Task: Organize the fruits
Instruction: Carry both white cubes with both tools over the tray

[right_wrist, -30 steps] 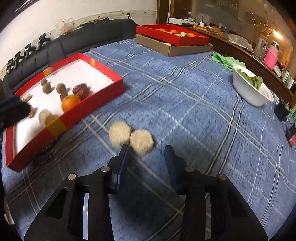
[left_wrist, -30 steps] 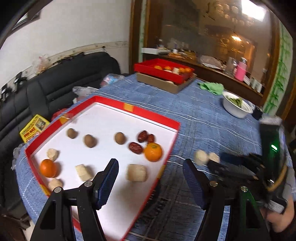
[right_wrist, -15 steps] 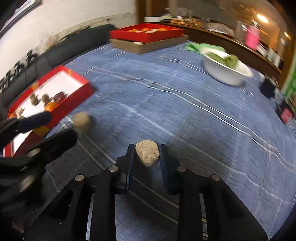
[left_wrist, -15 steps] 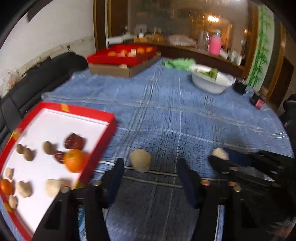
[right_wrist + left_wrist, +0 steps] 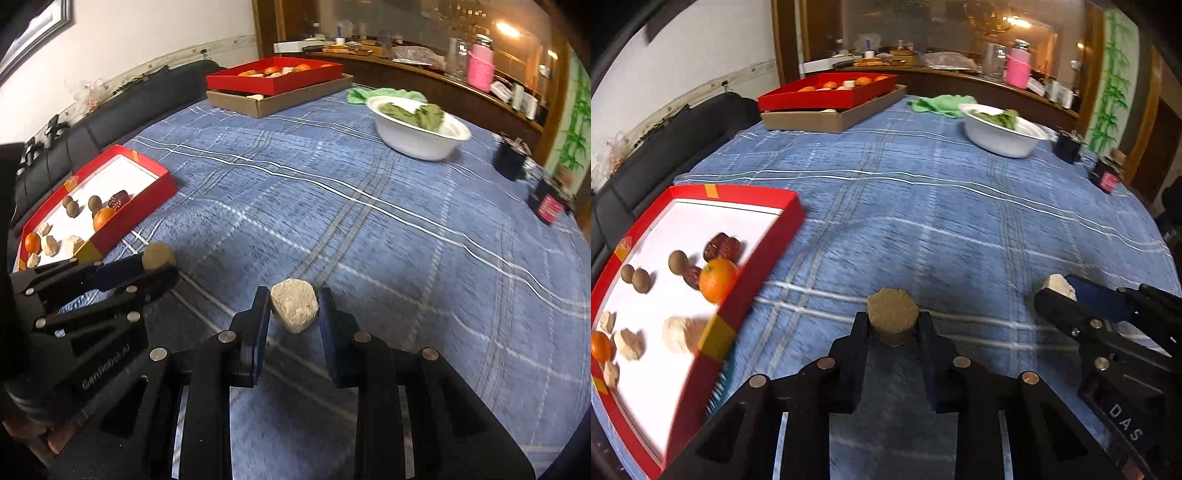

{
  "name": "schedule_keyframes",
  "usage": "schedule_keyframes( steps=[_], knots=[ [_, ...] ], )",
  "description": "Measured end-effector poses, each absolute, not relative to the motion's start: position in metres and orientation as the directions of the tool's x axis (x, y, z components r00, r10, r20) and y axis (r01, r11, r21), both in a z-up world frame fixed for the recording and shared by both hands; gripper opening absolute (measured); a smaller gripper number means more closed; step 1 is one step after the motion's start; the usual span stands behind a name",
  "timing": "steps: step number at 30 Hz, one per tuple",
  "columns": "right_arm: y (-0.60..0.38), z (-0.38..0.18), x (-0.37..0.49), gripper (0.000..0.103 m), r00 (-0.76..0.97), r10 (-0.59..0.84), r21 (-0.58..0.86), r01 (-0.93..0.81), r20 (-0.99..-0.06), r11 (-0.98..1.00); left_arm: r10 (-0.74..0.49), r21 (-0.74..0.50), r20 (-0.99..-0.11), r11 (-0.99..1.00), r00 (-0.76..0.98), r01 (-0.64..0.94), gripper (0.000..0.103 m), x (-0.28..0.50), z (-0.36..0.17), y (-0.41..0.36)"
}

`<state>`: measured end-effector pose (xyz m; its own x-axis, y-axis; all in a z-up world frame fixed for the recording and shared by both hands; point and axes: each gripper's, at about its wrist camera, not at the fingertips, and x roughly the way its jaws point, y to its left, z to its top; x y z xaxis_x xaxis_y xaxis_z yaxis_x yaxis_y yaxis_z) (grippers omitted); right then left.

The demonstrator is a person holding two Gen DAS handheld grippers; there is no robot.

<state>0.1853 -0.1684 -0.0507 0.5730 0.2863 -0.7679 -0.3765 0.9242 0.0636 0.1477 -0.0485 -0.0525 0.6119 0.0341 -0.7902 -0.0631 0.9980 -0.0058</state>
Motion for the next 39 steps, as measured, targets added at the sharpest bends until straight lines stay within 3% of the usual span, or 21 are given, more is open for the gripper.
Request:
schedule_keyframes(
  steps=[13, 29, 39],
  knots=[
    [-0.195, -0.05, 0.116, 0.025, 0.619, 0.234, 0.069, -0.279, -0.75, 0.958, -0.015, -0.036, -0.774, 0.999, 0.633, -0.02, 0.025, 0.107, -0.044, -0.061],
    [-0.193, -0.042, 0.106, 0.025, 0.681, 0.188, 0.051, -0.216, -0.708, 0.975, 0.046, 0.013, -0.704, 0.999, 0.709, -0.052, 0.025, 0.086, -0.03, -0.056],
    [-0.196, -0.041, 0.104, 0.025, 0.695, 0.188, 0.062, -0.203, -0.694, 0.977, 0.062, 0.009, -0.705, 0.997, 0.706, -0.079, 0.025, 0.086, -0.031, -0.052]
  ],
)
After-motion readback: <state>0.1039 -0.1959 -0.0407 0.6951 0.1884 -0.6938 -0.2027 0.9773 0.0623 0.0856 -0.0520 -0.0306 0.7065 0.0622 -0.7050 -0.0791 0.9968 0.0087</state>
